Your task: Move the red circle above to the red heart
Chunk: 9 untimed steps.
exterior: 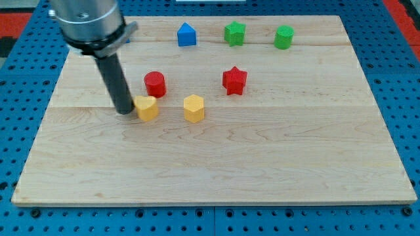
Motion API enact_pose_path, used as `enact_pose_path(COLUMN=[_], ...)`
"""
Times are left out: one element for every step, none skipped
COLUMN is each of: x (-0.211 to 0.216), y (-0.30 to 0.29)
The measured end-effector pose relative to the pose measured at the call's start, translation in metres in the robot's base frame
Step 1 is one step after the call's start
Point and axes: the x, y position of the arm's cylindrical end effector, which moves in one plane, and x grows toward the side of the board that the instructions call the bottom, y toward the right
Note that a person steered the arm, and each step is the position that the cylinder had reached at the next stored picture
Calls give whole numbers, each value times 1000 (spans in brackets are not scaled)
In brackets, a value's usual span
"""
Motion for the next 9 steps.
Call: enact_pose_path(x=[10, 27, 33, 24, 10, -2, -2, -6, -23], y=[27, 24, 18, 18, 20, 20, 20, 12, 8])
